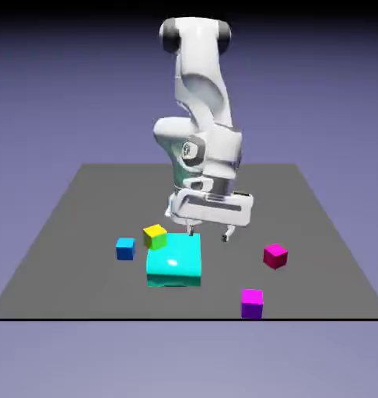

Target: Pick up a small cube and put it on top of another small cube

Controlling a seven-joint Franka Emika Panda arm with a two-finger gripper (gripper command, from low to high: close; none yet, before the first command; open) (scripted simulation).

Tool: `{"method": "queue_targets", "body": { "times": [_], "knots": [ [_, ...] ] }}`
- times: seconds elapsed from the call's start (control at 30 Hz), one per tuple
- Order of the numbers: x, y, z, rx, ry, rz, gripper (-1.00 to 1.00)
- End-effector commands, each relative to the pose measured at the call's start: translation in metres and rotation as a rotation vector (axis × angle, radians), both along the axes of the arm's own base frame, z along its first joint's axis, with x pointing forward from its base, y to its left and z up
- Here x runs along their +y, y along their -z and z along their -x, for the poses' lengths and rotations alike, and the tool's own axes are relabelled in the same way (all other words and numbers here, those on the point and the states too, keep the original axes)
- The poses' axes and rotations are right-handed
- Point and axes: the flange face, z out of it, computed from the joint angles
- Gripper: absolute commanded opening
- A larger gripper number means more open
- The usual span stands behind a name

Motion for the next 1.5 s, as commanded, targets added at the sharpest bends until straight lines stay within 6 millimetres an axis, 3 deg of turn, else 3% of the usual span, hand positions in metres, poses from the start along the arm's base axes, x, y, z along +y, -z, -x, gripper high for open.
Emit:
{"method": "queue_targets", "body": {
  "times": [0.0, 0.2, 0.4, 0.6, 0.83, 1.0, 1.03, 1.07, 1.2, 1.27, 1.3, 1.47],
  "knots": [
    [0.004, 0.011, 0.000, 0.019, 0.002, 0.008, 0.00],
    [0.029, 0.064, 0.005, 0.088, 0.008, 0.032, 0.00],
    [0.056, 0.096, 0.007, 0.075, 0.024, 0.001, 0.00],
    [0.082, 0.103, -0.003, -0.021, 0.074, -0.094, 0.00],
    [0.098, 0.086, -0.026, -0.173, 0.169, -0.237, 0.00],
    [0.096, 0.152, -0.047, -0.173, 0.169, -0.237, 0.00],
    [0.096, 0.152, -0.047, -0.173, 0.169, -0.237, -1.00],
    [0.096, 0.152, -0.047, -0.173, 0.169, -0.237, -1.00],
    [0.098, 0.094, -0.030, -0.174, 0.170, -0.240, -1.00],
    [0.088, 0.090, -0.034, -0.142, 0.223, -0.240, -1.00],
    [0.067, 0.089, -0.046, -0.149, 0.255, -0.216, -1.00],
    [0.002, 0.079, -0.047, -0.118, 0.418, -0.142, -1.00]
  ]
}}
